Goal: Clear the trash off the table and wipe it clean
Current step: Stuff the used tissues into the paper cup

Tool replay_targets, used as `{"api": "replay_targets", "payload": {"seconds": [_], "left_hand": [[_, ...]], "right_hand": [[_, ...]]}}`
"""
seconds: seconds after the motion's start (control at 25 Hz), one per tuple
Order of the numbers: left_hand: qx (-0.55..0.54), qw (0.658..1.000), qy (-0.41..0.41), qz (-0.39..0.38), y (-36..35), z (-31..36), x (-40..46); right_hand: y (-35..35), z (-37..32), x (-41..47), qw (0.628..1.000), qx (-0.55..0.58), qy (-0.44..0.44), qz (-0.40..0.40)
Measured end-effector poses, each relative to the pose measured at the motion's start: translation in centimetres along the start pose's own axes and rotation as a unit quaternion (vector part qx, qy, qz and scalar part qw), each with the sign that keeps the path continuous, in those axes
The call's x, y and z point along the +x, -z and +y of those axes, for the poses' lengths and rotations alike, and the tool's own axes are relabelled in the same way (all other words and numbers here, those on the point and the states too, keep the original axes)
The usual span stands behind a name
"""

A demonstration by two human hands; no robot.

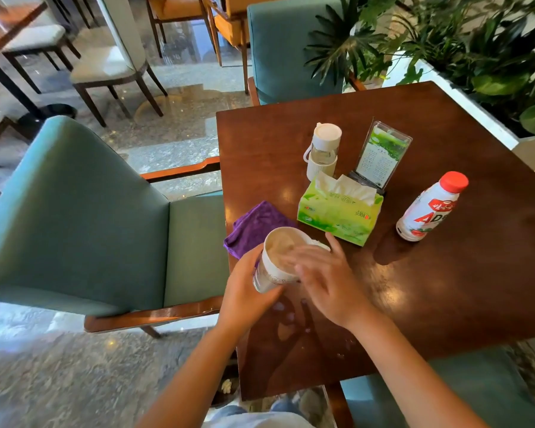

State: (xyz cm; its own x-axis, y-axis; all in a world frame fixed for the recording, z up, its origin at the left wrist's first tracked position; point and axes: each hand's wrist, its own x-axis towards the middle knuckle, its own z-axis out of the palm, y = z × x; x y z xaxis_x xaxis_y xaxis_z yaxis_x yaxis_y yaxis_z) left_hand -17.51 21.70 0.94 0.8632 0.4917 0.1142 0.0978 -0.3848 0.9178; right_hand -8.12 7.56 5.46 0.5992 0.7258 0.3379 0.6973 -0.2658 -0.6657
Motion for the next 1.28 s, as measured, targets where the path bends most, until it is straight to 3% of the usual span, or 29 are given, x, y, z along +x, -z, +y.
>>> {"api": "replay_targets", "payload": {"seconds": [0.12,0.16,0.24,0.32,0.4,0.52,0.68,0.84,0.92,1.04,1.28], "left_hand": [[0.018,0.999,0.03,0.018,0.6,-0.9,-0.3],[0.026,0.999,0.037,0.025,0.8,-1.1,-0.4],[0.031,0.998,0.046,0.038,1.0,-1.4,-0.8],[0.031,0.997,0.052,0.042,1.1,-1.8,-1.0],[0.037,0.997,0.057,0.044,1.2,-1.9,-1.1],[0.044,0.996,0.058,0.049,1.6,-2.1,-0.9],[0.037,0.997,0.049,0.048,2.0,-2.2,-0.5],[0.035,0.998,0.046,0.031,1.4,-2.4,-0.2],[0.033,0.998,0.039,0.023,0.9,-2.2,0.0],[0.029,0.999,0.014,0.012,-0.2,-1.2,0.7],[-0.03,0.999,-0.026,-0.033,-2.0,1.5,0.9]], "right_hand": [[0.3,3.3,0.6,0.986,0.012,-0.106,0.126],[0.1,4.8,0.6,0.981,-0.038,-0.156,0.108],[-0.9,7.6,0.4,0.963,-0.159,-0.219,-0.011],[-2.4,9.1,0.3,0.947,-0.198,-0.221,-0.121],[-3.8,10.0,0.5,0.94,-0.198,-0.217,-0.174],[-5.3,10.9,0.9,0.923,-0.227,-0.242,-0.196],[-5.0,11.0,0.4,0.938,-0.177,-0.285,-0.087],[-1.1,7.4,1.0,0.956,-0.028,-0.269,0.113],[1.6,5.1,1.2,0.96,0.031,-0.234,0.152],[4.3,1.3,0.9,0.979,0.089,-0.145,0.111],[3.1,-1.6,0.6,0.993,-0.07,-0.085,0.037]]}}
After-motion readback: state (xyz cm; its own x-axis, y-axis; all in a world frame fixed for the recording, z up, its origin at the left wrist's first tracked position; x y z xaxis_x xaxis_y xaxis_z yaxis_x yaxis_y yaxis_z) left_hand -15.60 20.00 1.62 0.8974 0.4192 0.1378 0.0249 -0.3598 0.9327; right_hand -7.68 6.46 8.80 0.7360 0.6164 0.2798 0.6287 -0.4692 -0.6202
